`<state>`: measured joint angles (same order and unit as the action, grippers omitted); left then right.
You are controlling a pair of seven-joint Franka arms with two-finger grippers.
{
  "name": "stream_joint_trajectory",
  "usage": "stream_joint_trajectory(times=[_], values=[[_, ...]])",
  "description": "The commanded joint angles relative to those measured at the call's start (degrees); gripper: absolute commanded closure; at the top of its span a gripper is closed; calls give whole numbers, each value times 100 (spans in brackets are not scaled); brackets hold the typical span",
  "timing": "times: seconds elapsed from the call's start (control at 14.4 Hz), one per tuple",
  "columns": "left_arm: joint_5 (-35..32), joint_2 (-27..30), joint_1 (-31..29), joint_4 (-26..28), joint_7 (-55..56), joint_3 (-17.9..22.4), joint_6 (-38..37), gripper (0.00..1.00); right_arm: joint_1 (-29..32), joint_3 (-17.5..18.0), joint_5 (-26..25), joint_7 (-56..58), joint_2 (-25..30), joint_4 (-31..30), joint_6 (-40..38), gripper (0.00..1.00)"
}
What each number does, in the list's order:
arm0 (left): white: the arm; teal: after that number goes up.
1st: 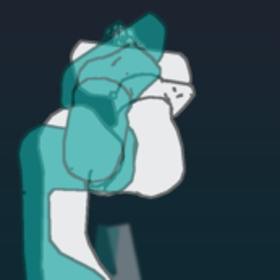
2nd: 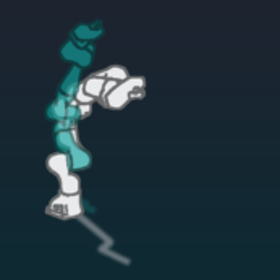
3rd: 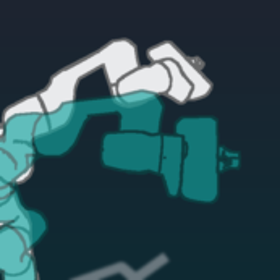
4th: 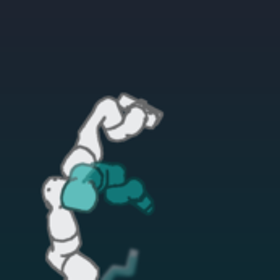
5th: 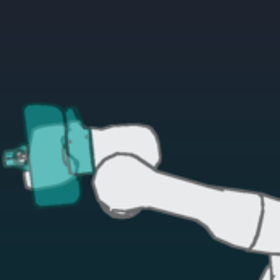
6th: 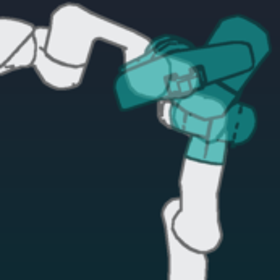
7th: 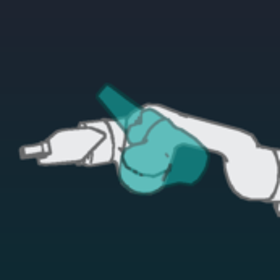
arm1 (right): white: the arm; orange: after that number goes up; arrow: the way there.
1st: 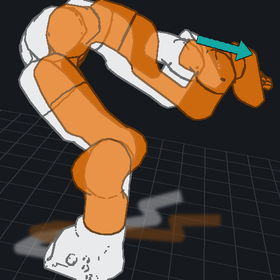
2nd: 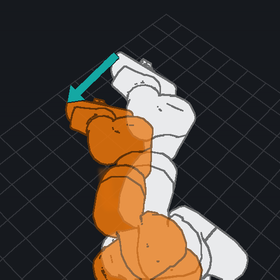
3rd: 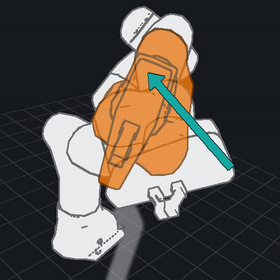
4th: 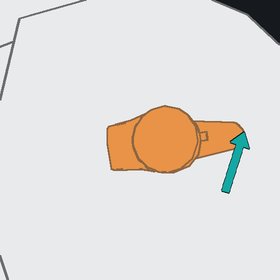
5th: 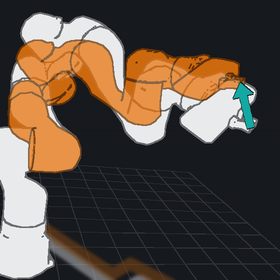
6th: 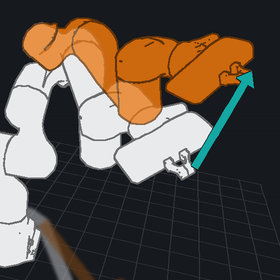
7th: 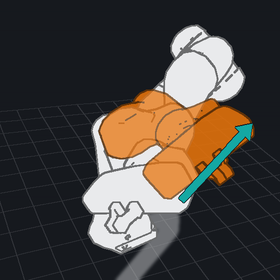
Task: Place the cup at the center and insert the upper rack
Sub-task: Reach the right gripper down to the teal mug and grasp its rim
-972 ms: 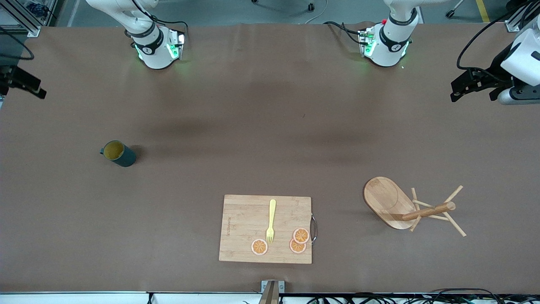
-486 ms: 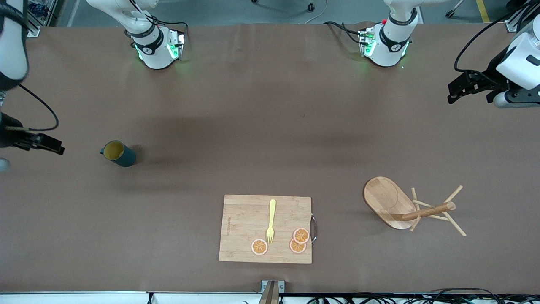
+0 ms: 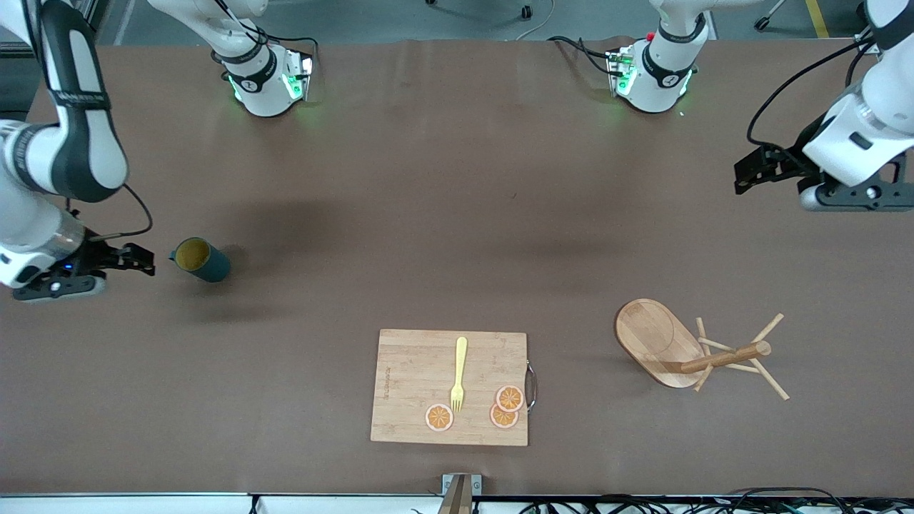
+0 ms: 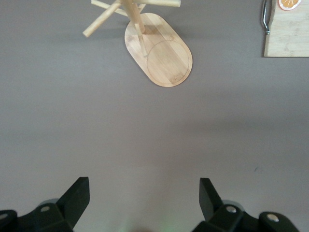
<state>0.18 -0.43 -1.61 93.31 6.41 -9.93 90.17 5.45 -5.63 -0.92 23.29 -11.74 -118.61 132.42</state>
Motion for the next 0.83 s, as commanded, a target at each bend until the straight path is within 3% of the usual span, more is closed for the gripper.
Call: stream_joint_trajectory(times=[0.0,0.28,0.76], values=[[35,-106,-6,-216,281,-9,-43,0,97,62,48,720,-56,-539,599,0],[0,-124,-49,-216,501,-9,-43,0,167,79,57,878,-118,-856,619,0],[-18,-133,-111,-208,510,18,-52,0,132,79,57,1266,-442,-883,838,5]])
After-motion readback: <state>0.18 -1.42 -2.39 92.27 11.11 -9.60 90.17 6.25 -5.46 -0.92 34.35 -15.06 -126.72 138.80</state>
